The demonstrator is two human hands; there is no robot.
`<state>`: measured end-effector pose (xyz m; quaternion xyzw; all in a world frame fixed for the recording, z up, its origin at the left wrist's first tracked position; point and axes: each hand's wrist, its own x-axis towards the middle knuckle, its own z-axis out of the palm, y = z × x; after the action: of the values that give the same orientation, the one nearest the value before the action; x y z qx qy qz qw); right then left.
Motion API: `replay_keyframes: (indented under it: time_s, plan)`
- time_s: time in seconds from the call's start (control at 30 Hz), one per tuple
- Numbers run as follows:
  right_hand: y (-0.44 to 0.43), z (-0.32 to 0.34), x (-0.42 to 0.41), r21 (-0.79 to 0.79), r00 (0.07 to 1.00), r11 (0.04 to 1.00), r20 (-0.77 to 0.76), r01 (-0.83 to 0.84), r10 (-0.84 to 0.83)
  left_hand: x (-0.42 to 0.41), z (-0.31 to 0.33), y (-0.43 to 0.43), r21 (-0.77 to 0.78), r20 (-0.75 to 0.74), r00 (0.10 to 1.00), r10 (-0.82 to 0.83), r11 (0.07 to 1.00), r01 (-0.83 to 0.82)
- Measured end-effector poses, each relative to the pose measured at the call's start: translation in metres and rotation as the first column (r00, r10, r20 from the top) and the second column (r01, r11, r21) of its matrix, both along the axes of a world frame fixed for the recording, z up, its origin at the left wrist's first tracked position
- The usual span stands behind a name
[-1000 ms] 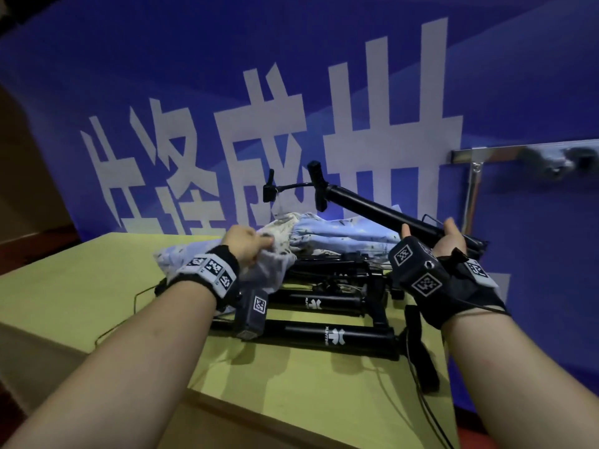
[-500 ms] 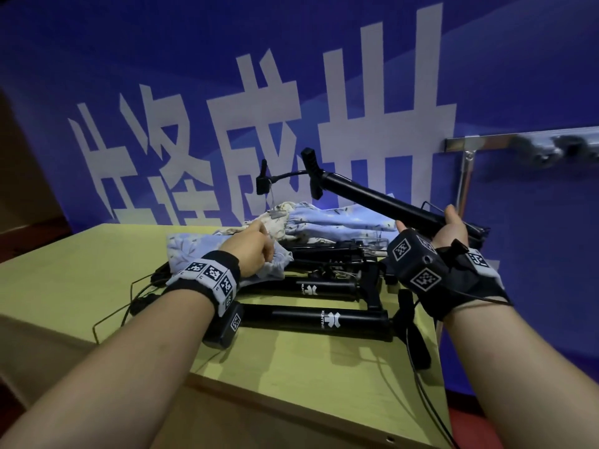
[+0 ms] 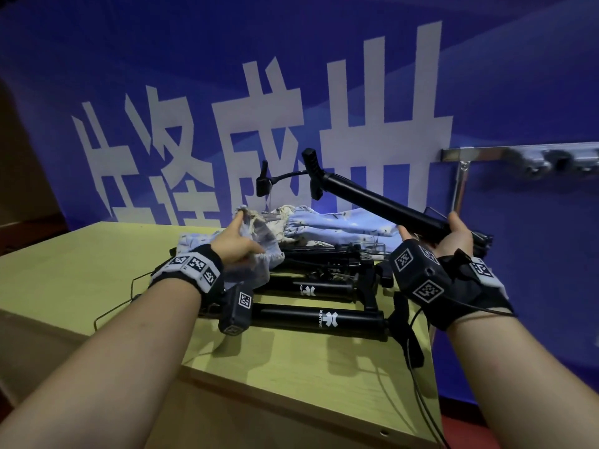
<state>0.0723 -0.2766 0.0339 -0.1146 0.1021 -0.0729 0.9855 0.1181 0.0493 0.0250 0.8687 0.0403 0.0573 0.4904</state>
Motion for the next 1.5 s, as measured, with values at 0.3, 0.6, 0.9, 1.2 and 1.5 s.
replay_keyframes:
  time_s: [0.3,0.6,0.9,1.2,1.5]
  plan:
    - [0.001,-0.004,-0.001,-0.014,1.000,1.000,0.014,-0.026,0.026,-0.003,0.010,0.008,-0.369,-0.060,0.996,-0.069,0.928,0.042]
    - [0.008,-0.021,0.014,-0.074,0.997,0.994,0.006,-0.077,0.078,-0.005,0.011,0.010,-0.460,-0.009,0.998,-0.067,0.886,0.055]
    - [0.020,-0.019,0.008,-0.216,0.997,0.975,0.031,-0.060,0.068,-0.011,0.017,0.007,-0.286,0.043,0.999,0.031,0.958,-0.018]
    - [0.026,-0.005,0.001,-0.353,0.990,0.936,0.122,-0.018,0.065,-0.008,0.022,0.011,-0.196,0.005,0.998,0.062,0.979,-0.059]
    - [0.031,-0.002,0.001,-0.448,0.965,0.894,0.235,0.000,0.118,-0.007,0.022,0.024,-0.124,-0.025,0.999,0.048,0.991,-0.050]
